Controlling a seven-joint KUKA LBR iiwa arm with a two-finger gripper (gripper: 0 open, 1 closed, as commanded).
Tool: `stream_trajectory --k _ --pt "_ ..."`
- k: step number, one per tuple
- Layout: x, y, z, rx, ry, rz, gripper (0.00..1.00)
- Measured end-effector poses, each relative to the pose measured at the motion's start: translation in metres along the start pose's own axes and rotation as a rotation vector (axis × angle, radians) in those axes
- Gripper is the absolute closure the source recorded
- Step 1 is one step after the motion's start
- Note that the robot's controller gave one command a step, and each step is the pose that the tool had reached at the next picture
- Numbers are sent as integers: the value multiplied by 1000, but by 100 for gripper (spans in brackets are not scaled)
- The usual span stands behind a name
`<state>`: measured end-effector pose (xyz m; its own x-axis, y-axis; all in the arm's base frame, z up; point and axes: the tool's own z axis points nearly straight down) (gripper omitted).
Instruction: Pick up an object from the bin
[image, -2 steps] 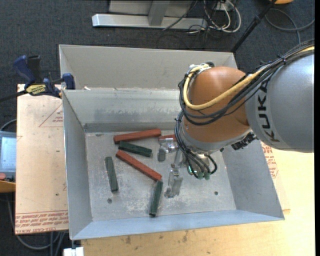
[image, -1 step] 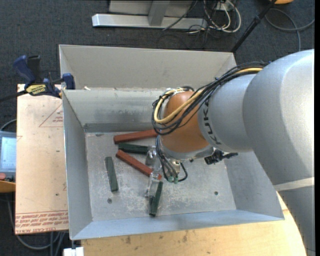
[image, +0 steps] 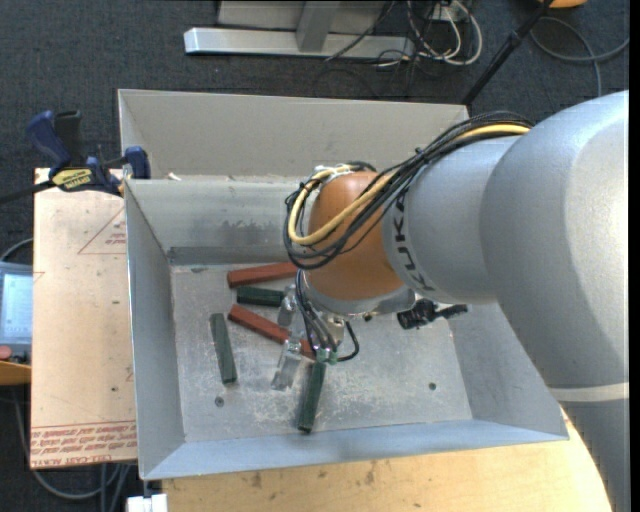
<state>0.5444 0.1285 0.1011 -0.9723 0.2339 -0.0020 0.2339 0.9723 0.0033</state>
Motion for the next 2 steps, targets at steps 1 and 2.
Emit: stream_trajectory --k 1,2 --pt "1 9 1 1 1 60 0" --pt "-7 18 31 1 0 239 0"
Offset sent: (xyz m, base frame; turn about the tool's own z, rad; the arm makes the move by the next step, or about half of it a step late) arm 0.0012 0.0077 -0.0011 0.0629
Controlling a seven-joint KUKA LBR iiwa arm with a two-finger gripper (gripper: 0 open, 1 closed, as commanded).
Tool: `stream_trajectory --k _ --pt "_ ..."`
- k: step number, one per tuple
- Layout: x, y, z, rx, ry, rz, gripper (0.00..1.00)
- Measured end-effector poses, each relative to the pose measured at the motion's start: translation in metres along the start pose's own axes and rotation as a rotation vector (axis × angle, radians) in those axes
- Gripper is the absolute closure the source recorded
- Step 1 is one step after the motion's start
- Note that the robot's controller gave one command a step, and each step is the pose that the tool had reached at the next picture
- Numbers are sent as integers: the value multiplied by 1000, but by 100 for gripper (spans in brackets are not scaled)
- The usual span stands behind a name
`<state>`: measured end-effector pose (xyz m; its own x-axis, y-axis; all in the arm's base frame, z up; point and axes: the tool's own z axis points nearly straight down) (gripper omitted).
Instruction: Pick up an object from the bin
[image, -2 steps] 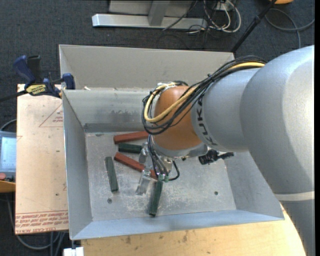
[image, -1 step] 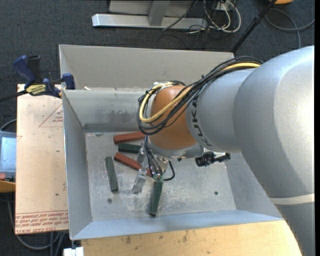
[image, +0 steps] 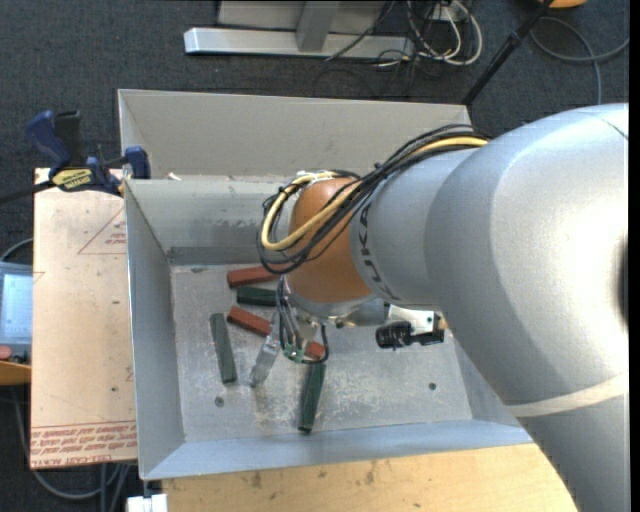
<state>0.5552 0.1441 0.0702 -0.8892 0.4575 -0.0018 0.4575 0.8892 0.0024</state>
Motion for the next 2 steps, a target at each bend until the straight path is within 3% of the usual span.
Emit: stream_trajectory --k 1,2 --pt "-1 0 0 0 0 -1 0" --pt "-1 1 -2 -1 0 -1 100"
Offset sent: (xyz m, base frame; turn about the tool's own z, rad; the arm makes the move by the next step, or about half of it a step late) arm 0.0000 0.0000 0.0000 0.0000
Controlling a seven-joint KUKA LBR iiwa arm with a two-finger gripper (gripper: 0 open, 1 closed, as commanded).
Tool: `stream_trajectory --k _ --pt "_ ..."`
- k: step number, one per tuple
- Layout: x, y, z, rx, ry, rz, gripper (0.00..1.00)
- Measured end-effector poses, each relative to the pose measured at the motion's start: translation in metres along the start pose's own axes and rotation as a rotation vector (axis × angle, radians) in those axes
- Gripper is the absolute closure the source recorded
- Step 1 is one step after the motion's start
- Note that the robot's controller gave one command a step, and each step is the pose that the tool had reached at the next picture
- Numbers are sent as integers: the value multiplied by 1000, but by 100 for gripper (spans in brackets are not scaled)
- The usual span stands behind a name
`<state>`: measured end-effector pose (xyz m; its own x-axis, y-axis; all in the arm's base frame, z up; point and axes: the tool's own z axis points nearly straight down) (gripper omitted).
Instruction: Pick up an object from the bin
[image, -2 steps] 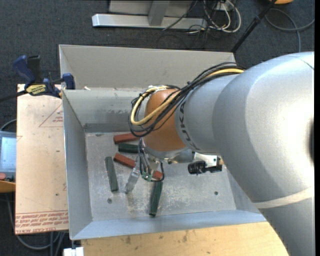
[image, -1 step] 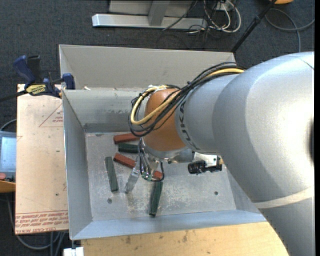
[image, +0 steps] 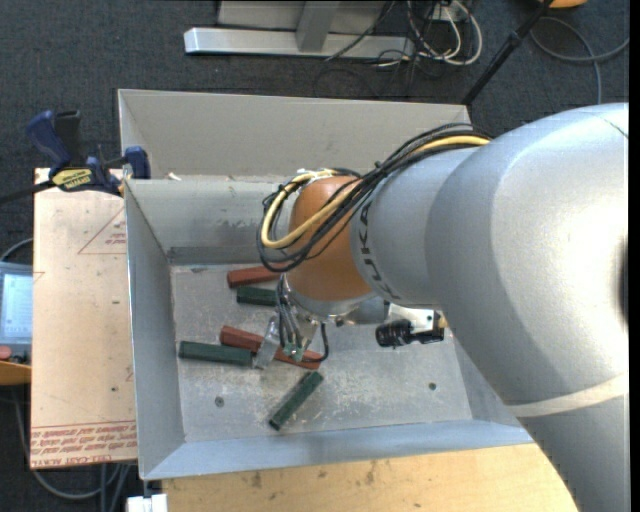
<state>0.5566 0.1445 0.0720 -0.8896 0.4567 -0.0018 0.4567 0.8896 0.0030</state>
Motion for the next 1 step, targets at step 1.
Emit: stream_trajectory --k 1 --pt "0 0 -9 1 1 -1 100"
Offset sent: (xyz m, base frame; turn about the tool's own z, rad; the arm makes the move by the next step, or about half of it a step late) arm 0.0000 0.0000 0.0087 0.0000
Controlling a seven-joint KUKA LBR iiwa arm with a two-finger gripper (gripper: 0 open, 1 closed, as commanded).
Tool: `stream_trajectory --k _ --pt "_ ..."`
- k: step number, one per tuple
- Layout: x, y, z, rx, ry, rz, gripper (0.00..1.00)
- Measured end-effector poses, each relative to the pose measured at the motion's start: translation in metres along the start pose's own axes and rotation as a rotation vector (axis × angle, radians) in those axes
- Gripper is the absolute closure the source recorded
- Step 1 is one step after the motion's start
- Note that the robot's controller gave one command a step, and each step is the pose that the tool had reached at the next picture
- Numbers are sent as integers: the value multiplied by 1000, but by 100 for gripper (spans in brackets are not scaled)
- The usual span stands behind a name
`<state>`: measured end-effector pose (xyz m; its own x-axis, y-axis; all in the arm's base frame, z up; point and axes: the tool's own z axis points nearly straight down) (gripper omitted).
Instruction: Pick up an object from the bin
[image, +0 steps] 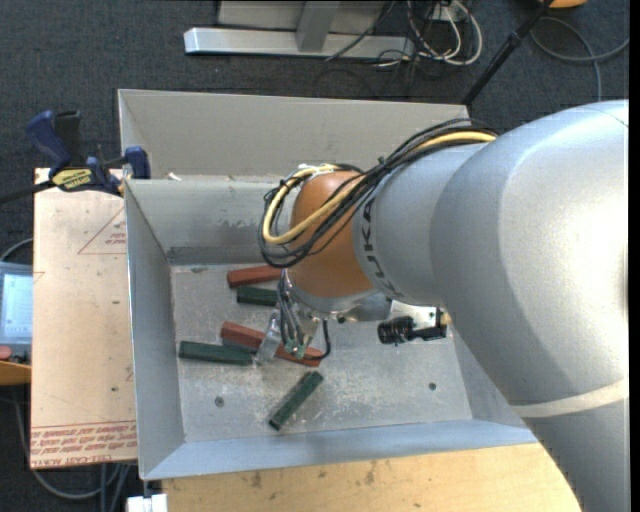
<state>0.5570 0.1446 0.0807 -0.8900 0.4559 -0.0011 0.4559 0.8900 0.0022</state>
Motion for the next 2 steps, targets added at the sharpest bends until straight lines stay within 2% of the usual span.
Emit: stream_trajectory --k 1,2 --pt "0 0 0 1 1 0 100" --pt "-1 1 -50 -2 -3 -3 100"
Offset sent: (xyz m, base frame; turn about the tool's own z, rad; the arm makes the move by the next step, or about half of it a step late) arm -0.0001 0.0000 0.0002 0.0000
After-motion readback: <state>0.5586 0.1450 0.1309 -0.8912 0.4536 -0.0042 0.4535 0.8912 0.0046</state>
